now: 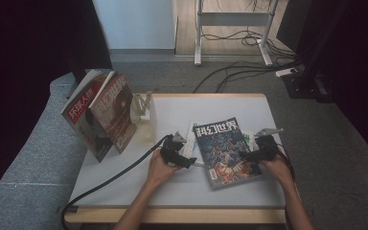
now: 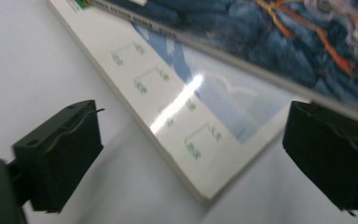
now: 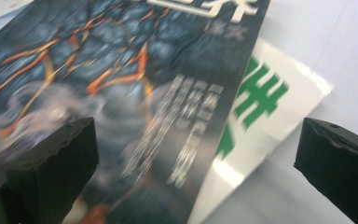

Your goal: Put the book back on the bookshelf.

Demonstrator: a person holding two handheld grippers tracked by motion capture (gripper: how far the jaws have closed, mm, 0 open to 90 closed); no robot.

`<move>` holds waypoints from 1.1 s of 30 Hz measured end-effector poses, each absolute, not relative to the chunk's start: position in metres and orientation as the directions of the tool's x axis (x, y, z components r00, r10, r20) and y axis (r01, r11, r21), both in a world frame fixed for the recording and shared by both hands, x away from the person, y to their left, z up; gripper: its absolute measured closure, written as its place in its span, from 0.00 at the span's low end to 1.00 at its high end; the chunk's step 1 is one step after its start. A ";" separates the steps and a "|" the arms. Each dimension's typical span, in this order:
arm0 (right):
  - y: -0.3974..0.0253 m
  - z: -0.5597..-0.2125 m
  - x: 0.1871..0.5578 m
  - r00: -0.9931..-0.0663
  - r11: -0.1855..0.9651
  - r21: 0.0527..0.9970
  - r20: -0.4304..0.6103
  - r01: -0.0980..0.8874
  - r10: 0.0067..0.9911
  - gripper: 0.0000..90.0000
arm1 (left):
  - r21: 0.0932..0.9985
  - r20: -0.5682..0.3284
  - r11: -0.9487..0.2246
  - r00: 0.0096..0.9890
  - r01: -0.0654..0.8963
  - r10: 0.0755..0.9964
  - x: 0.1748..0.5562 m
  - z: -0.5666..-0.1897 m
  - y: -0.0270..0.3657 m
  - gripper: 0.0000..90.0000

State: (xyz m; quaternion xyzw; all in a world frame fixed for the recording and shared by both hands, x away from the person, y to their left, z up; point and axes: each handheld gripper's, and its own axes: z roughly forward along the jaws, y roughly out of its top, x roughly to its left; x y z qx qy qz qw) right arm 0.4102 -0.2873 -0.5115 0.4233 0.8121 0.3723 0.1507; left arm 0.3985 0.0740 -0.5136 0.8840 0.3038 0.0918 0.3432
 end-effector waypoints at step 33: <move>-0.299 -0.525 0.466 -0.574 0.283 0.731 0.179 0.621 0.799 0.00 | 0.666 -0.075 -0.578 0.814 0.471 0.576 0.395 -0.524 0.077 0.14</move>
